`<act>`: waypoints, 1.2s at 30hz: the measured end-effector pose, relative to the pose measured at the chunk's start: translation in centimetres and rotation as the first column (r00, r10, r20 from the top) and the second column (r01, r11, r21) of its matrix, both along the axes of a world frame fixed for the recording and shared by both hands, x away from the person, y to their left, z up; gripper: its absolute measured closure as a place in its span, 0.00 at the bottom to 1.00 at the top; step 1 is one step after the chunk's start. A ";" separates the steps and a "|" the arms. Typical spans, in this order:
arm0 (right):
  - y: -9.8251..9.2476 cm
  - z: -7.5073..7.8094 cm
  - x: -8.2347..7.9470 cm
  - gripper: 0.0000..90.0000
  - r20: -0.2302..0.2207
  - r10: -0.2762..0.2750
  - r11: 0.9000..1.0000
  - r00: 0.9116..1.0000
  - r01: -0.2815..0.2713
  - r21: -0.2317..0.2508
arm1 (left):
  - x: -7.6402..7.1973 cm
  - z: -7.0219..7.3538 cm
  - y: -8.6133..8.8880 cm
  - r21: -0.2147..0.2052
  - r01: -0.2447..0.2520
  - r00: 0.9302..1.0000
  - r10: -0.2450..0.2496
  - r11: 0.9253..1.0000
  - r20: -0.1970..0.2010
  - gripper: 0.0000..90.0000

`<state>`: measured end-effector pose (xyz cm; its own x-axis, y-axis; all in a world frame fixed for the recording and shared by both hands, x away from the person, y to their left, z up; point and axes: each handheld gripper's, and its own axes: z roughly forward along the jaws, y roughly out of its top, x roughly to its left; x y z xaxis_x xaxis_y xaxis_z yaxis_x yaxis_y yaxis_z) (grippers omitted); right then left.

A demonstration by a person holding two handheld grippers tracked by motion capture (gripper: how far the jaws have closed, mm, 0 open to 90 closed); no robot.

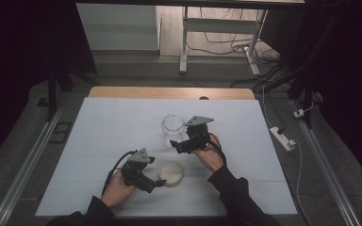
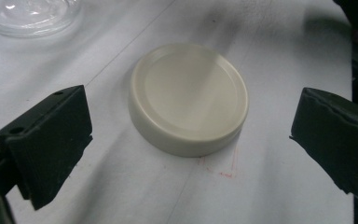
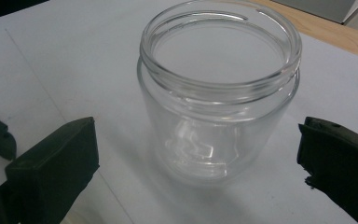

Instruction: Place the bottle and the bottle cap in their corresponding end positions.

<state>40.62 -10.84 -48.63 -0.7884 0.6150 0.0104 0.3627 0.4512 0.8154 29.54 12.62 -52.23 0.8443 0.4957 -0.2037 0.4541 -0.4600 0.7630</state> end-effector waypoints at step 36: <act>-2.1 1.5 -5.1 0.00 -0.026 0.071 0.997 0.997 -0.070 0.046 | -2.3 1.2 3.5 -0.044 -0.038 0.999 0.038 0.998 0.004 0.00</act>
<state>35.48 -12.98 -47.18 -0.8287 0.5565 0.0591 0.3538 0.4392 0.8258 27.24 16.17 -51.05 0.8261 0.5178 -0.2221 0.4670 -0.4087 0.7842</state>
